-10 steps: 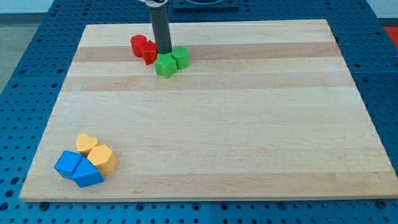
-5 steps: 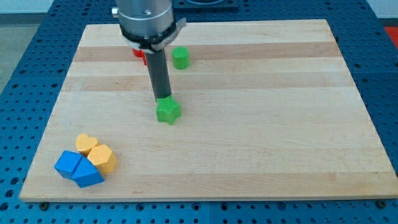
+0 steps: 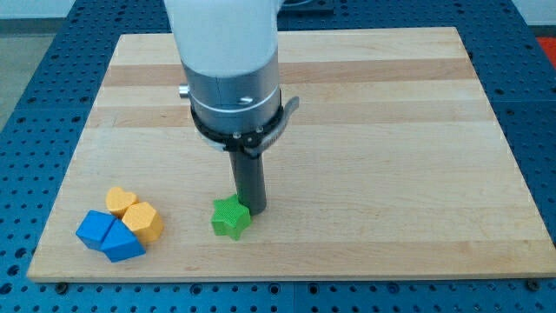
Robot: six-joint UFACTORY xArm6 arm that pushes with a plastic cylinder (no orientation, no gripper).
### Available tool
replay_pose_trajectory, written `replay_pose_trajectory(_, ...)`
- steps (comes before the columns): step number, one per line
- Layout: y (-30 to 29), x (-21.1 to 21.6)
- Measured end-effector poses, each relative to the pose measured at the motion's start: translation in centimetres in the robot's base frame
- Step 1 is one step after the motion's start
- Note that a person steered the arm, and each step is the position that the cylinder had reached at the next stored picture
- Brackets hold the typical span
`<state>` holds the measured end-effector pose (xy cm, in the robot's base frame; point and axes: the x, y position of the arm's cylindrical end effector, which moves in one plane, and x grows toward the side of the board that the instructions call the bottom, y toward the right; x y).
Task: Place the green star towards the top right side of the yellow hexagon
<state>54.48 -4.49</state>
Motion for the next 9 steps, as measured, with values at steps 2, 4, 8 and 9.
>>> replay_pose_trajectory(2,1.9,0.4)
replay_pose_trajectory(4,-2.5,4.0)
replay_pose_trajectory(8,-2.6,1.5)
replay_pose_trajectory(9,-4.7,1.5)
